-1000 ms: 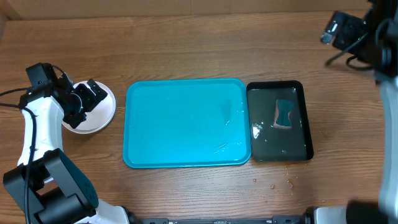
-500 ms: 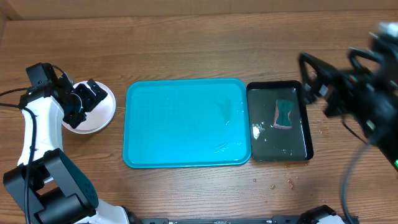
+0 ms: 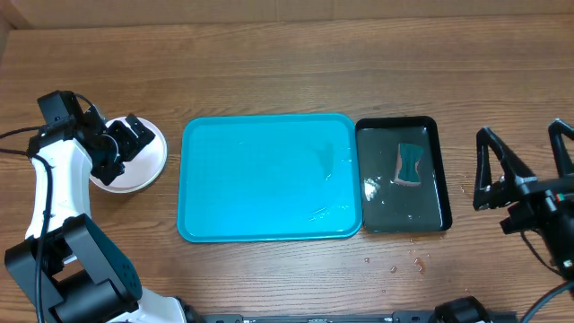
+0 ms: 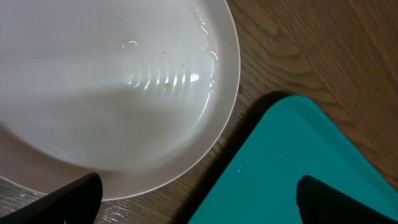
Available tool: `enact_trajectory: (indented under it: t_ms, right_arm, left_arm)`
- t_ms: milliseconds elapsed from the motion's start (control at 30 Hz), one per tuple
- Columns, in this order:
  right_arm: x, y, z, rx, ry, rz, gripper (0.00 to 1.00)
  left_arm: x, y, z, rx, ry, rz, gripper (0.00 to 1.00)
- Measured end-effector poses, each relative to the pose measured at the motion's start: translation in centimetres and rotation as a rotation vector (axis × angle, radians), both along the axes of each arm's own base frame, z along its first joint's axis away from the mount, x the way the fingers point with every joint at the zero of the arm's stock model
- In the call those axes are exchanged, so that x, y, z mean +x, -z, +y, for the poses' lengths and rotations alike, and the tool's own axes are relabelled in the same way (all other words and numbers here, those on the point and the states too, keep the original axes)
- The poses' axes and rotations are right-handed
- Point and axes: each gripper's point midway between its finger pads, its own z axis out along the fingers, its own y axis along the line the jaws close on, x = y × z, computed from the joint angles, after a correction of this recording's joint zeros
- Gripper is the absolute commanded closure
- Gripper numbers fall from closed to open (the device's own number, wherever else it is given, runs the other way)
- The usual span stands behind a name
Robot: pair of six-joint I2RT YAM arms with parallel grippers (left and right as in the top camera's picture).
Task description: Clean dirty plates on tray and stack at the side
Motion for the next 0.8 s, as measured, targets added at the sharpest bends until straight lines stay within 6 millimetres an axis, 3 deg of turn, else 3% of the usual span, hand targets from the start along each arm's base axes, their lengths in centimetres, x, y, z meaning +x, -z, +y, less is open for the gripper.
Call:
enact_trajectory:
  t_ms: [200,300,533,667,800]
  right_arm:
    - [-0.5,-0.2,-0.8,0.056,0.03,-0.224,0.0]
    - [-1.3,1.6,-1.5,0.066,0.049,-0.329,0.0]
    - [-1.7,7.8,-1.6,0.086,0.046,-0.596,0.0]
    - [-0.6,13.4,-1.3,0.105,0.03,-0.647,0.0]
    - [0.5,17.4,-1.2,0.116,0.028,-0.614,0.0]
  left_arm:
    - [0.0,0.0,0.0,-0.001,0.0,0.0,0.0]
    - [0.0,0.0,-0.1,-0.004,0.001,-0.001,0.0]
    - [0.0,0.0,-0.1,-0.006,0.002,-0.002,0.0]
    - [0.0,0.0,-0.1,-0.006,0.002,-0.003,0.0]
    - [0.0,0.0,-0.1,-0.006,0.002,-0.003,0.0]
